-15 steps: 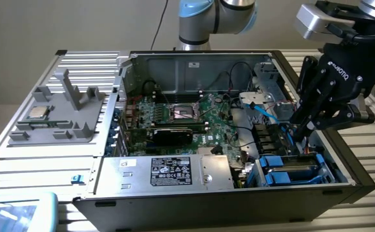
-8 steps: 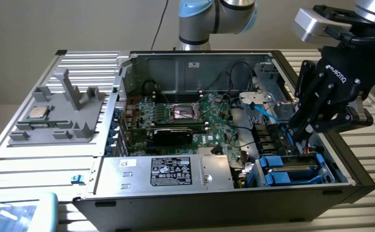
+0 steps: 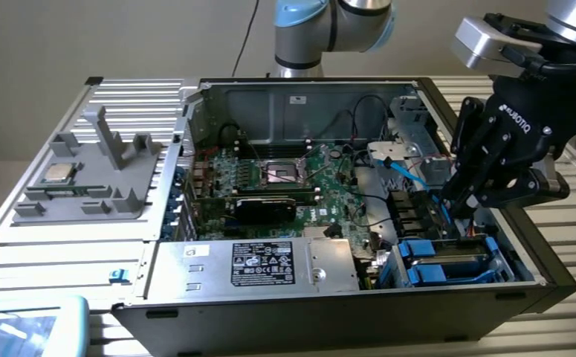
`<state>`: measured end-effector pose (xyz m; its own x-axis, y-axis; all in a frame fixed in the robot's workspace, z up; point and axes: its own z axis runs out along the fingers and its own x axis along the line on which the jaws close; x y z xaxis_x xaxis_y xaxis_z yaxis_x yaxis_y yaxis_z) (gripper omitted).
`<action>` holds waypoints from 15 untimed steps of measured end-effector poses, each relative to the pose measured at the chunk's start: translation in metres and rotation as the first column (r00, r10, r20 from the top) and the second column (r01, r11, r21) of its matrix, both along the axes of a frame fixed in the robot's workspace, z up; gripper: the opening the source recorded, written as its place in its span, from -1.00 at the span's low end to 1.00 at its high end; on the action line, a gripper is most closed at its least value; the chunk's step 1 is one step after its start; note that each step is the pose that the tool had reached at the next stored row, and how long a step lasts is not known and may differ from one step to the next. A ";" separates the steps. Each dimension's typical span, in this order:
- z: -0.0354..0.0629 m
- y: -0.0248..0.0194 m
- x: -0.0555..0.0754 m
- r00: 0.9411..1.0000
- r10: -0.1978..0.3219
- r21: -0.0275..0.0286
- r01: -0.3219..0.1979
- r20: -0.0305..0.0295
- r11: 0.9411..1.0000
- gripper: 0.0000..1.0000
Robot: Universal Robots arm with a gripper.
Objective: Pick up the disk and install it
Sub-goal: 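Insert the first disk wire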
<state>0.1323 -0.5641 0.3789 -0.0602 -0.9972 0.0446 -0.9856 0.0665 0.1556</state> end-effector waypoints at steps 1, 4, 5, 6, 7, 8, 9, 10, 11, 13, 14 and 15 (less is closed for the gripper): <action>-0.0001 0.0000 0.000 1.000 0.000 0.000 0.000 0.000 1.000 -0.37; -0.0017 0.0007 0.000 1.000 0.000 -0.002 0.000 0.000 1.000 -0.37; -0.0022 0.0013 0.000 1.000 0.000 -0.004 0.000 0.000 1.000 -0.37; -0.0027 0.0022 0.000 1.000 0.000 -0.007 0.000 0.000 1.000 -0.37; -0.0031 0.0034 0.000 1.000 0.000 -0.010 0.000 0.000 1.000 -0.37; -0.0036 0.0048 0.000 1.000 0.000 -0.014 0.000 0.000 1.000 -0.37; -0.0040 0.0060 0.000 1.000 0.000 -0.017 0.000 0.000 1.000 -0.37; -0.0043 0.0063 0.000 1.000 0.000 -0.020 0.000 0.000 1.000 -0.37; -0.0047 0.0063 0.000 1.000 0.000 -0.022 0.000 0.001 1.000 -0.37; -0.0054 0.0063 0.000 1.000 0.000 -0.024 0.000 0.001 1.000 -0.37; -0.0059 0.0063 0.000 1.000 0.000 -0.024 0.000 0.001 1.000 -0.37; -0.0064 0.0063 0.000 1.000 0.000 -0.024 0.000 0.001 1.000 -0.37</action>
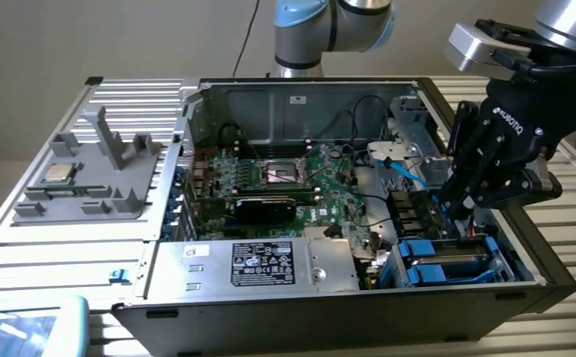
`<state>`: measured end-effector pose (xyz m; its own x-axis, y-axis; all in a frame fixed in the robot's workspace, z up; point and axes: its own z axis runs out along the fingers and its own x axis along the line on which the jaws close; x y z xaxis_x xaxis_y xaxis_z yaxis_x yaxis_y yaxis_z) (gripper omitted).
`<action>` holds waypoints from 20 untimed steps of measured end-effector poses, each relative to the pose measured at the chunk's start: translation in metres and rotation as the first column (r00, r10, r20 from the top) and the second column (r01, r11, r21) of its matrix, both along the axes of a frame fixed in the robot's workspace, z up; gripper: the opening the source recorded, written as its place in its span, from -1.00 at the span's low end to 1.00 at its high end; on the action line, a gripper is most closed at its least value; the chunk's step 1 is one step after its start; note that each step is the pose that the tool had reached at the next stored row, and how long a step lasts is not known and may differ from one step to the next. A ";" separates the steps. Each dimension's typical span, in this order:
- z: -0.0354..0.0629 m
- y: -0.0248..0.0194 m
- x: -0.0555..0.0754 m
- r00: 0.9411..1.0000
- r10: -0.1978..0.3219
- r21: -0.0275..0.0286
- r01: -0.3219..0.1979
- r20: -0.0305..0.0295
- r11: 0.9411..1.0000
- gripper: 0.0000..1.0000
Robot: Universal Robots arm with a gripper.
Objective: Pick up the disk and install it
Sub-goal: 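Insert the first disk wire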
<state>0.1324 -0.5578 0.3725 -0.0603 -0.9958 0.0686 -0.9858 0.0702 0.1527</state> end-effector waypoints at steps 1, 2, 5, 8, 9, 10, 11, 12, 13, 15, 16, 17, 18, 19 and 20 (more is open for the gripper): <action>-0.0006 0.0000 0.000 1.000 0.000 0.000 0.000 0.000 1.000 -0.37; -0.0011 0.0000 0.000 1.000 0.000 0.000 0.000 0.001 1.000 -0.37; -0.0027 0.0000 0.000 1.000 0.000 0.000 0.000 0.001 1.000 -0.42; -0.0033 -0.0002 0.000 1.000 0.000 0.002 0.000 0.002 1.000 -0.68; -0.0033 -0.0003 0.000 1.000 0.000 0.002 0.000 0.002 1.000 -0.69; -0.0034 -0.0006 0.000 1.000 0.000 0.003 0.000 0.002 1.000 -0.69; -0.0035 -0.0008 0.000 1.000 0.000 0.004 0.000 0.002 1.000 -0.69; -0.0034 -0.0010 0.000 1.000 0.000 0.004 0.000 0.002 1.000 -0.69; -0.0034 -0.0010 0.000 1.000 0.000 0.004 0.000 0.002 1.000 -0.69; -0.0034 -0.0010 0.000 1.000 0.000 0.004 0.000 0.002 1.000 -0.69; -0.0034 -0.0010 0.000 1.000 0.000 0.004 0.000 0.002 1.000 -0.69; -0.0034 -0.0010 0.000 1.000 0.000 0.004 0.000 0.002 1.000 -0.69; -0.0034 -0.0011 0.000 1.000 0.000 0.004 0.000 0.002 1.000 -0.69; -0.0034 -0.0010 0.000 1.000 0.000 0.004 0.000 0.002 1.000 -0.69; -0.0034 -0.0011 0.000 1.000 0.000 0.004 0.000 0.002 1.000 -0.69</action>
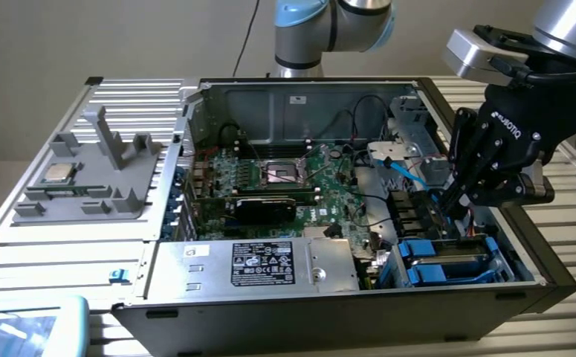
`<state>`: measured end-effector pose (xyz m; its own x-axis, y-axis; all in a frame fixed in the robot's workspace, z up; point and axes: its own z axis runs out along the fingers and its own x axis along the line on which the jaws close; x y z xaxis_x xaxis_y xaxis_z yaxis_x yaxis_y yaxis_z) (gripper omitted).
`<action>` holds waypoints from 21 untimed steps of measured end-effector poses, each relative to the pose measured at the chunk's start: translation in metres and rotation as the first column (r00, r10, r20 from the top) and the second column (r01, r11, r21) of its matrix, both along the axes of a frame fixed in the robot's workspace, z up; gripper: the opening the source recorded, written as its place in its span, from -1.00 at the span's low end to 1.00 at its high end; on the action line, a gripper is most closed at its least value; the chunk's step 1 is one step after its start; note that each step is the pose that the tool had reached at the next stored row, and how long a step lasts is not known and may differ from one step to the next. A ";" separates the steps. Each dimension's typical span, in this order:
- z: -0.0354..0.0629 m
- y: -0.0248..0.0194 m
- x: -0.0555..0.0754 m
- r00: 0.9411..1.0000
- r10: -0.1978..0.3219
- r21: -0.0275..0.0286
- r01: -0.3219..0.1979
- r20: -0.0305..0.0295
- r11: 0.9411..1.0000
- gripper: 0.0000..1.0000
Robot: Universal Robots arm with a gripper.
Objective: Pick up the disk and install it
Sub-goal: 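Insert the first disk wire, then insert the second disk wire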
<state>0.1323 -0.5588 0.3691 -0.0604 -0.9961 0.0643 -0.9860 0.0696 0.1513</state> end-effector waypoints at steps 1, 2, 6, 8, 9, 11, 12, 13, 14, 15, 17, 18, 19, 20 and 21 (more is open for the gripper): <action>0.0000 0.0000 0.000 1.000 0.000 0.000 0.000 0.000 1.000 -0.69; 0.0000 0.0000 0.000 1.000 0.000 0.000 0.000 0.000 1.000 -0.69; 0.0000 0.0000 0.000 1.000 0.000 0.000 0.000 0.000 1.000 -0.69; 0.0000 0.0000 0.000 1.000 0.000 0.000 0.000 0.000 1.000 -0.69; 0.0000 0.0000 0.000 1.000 0.000 0.000 0.000 0.000 1.000 -0.69; 0.0000 0.0000 0.000 1.000 0.000 0.000 0.000 0.000 1.000 -0.69; 0.0000 0.0000 0.000 1.000 0.000 0.000 0.000 0.000 1.000 -0.69; 0.0000 0.0000 0.000 1.000 0.000 0.000 0.000 0.000 1.000 -0.69; -0.0001 0.0000 0.000 1.000 0.000 0.000 0.000 0.000 1.000 -0.69; -0.0001 -0.0001 -0.001 1.000 -0.001 0.000 0.001 0.003 1.000 -0.69; -0.0001 -0.0017 -0.001 1.000 -0.001 0.005 0.001 0.006 1.000 -0.69; -0.0002 -0.0028 -0.001 1.000 -0.001 0.008 0.001 0.007 1.000 -0.69; -0.0005 -0.0040 -0.001 1.000 -0.001 0.011 0.001 0.009 1.000 -0.69; -0.0007 -0.0056 -0.001 1.000 -0.001 0.014 0.001 0.010 1.000 -0.69; -0.0009 -0.0076 -0.002 1.000 -0.001 0.016 0.001 0.010 1.000 -0.69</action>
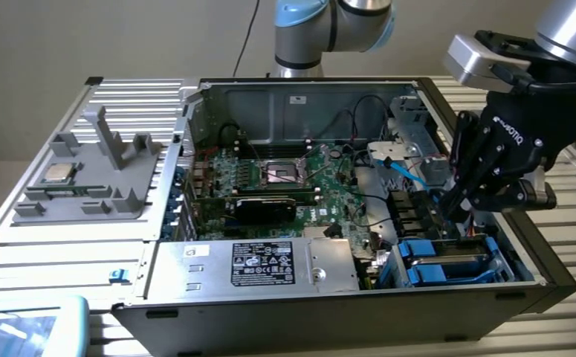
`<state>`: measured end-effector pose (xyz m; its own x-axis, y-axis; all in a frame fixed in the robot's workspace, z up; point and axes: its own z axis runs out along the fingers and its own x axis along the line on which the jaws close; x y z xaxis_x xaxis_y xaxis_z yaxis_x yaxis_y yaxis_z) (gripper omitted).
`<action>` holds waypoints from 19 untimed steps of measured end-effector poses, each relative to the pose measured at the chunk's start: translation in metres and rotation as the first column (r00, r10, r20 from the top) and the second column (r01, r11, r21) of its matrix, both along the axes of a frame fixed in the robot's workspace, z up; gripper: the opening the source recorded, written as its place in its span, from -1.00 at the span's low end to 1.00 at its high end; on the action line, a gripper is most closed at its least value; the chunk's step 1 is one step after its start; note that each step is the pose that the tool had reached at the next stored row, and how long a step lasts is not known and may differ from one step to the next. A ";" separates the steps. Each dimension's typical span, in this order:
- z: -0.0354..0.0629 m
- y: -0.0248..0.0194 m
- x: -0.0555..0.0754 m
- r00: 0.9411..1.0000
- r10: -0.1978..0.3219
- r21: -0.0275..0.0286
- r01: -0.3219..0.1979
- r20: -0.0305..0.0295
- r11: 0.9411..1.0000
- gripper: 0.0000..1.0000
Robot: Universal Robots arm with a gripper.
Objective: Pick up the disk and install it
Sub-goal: 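Insert the second disk wire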
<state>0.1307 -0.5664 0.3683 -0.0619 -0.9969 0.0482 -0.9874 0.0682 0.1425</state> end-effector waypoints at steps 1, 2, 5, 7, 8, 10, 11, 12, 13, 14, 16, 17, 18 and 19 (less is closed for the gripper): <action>-0.0002 -0.0022 0.000 1.000 0.000 0.002 0.000 0.000 1.000 -0.69; -0.0007 -0.0042 -0.002 1.000 0.000 0.005 0.000 0.002 1.000 -0.69; -0.0030 -0.0091 -0.006 1.000 0.000 0.020 0.000 0.005 1.000 -0.69; -0.0050 -0.0121 -0.008 1.000 0.000 0.029 0.000 0.007 1.000 -0.69; -0.0061 -0.0137 -0.008 1.000 0.000 0.033 0.000 0.008 0.999 -0.69; -0.0083 -0.0168 -0.009 1.000 0.000 0.042 0.000 0.011 0.999 -0.69; -0.0092 -0.0182 -0.009 1.000 0.000 0.046 0.000 0.012 0.999 -0.69; -0.0103 -0.0195 -0.009 1.000 0.000 0.051 0.000 0.014 0.999 -0.69; -0.0110 -0.0203 -0.009 1.000 0.000 0.056 -0.001 0.016 0.998 -0.69; -0.0122 -0.0206 -0.009 1.000 0.000 0.060 -0.001 0.018 0.998 -0.69; -0.0144 -0.0209 -0.009 1.000 0.000 0.063 -0.001 0.019 0.998 -0.69; -0.0154 -0.0210 -0.009 1.000 0.000 0.064 -0.001 0.020 0.998 -0.69; -0.0162 -0.0211 -0.009 1.000 0.000 0.065 -0.001 0.023 0.998 -0.69; -0.0166 -0.0210 -0.009 1.000 0.000 0.065 -0.002 0.029 0.998 -0.69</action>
<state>0.1219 -0.5875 0.3517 -0.0615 -0.9979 -0.0189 -0.9912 0.0589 0.1184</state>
